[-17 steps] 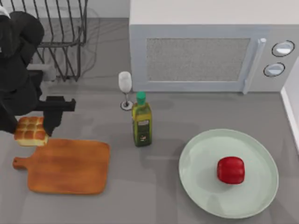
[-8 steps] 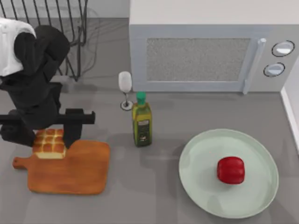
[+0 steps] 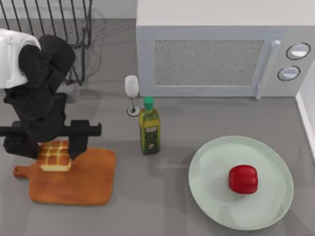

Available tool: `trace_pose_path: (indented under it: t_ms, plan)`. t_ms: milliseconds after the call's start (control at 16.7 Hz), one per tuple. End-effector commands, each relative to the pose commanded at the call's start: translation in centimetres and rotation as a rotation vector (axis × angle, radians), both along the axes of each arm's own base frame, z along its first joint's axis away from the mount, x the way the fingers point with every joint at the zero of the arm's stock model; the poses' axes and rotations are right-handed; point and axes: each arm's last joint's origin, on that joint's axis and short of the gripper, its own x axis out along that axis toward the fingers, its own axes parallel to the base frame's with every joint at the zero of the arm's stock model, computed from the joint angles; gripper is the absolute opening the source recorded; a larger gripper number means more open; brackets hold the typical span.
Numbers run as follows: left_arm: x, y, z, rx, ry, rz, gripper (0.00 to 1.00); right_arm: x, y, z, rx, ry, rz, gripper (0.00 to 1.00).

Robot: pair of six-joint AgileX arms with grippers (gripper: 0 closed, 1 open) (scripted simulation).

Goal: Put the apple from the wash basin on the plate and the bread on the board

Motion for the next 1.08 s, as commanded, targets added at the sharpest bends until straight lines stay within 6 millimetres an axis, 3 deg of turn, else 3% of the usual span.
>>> trace_pose_path:
  t_ms: [540, 780, 1080]
  plan:
    - [-0.1, -0.1, -2.5, -0.002, -0.006, -0.001, 0.00, 0.0, 0.0, 0.0, 0.000, 0.000, 0.000, 1.00]
    - [-0.1, -0.1, -2.7, 0.000, -0.001, -0.001, 0.00, 0.0, 0.0, 0.0, 0.000, 0.000, 0.000, 1.00]
    - [-0.1, -0.1, -2.7, 0.000, -0.001, -0.001, 0.38, 0.0, 0.0, 0.0, 0.000, 0.000, 0.000, 1.00]
